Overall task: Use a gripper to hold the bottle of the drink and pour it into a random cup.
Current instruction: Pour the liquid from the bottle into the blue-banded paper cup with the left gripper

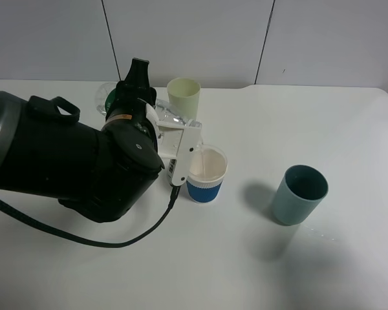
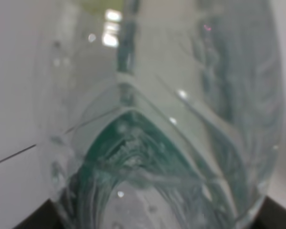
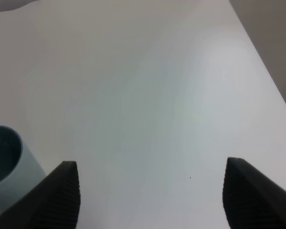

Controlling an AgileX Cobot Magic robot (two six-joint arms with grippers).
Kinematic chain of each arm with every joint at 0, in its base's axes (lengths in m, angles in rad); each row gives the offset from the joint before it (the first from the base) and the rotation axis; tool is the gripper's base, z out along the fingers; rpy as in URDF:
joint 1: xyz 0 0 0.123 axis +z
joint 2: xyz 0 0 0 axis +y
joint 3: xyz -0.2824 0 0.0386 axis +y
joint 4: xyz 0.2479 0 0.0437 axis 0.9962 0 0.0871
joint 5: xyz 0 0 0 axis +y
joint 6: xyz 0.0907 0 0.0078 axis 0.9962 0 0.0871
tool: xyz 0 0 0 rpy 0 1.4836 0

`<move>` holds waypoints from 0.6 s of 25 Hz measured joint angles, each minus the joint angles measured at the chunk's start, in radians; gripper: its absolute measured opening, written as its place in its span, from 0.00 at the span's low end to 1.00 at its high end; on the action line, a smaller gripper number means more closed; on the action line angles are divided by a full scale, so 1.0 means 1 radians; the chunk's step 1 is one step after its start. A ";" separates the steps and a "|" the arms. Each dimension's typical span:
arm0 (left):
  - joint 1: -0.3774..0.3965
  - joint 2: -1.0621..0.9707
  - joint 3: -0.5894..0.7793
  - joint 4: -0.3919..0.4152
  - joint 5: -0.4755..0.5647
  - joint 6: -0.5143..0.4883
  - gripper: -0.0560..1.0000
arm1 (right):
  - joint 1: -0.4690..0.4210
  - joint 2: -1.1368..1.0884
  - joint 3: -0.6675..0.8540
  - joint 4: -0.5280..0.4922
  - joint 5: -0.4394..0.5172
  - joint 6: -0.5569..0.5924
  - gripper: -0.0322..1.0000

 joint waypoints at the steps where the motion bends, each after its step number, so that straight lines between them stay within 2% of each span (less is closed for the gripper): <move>1: 0.000 0.000 0.000 0.001 0.000 0.000 0.53 | 0.000 0.000 0.000 0.000 0.000 0.000 0.65; 15: 0.000 0.000 0.000 0.026 -0.003 0.003 0.53 | 0.000 0.000 0.000 0.000 0.000 0.000 0.65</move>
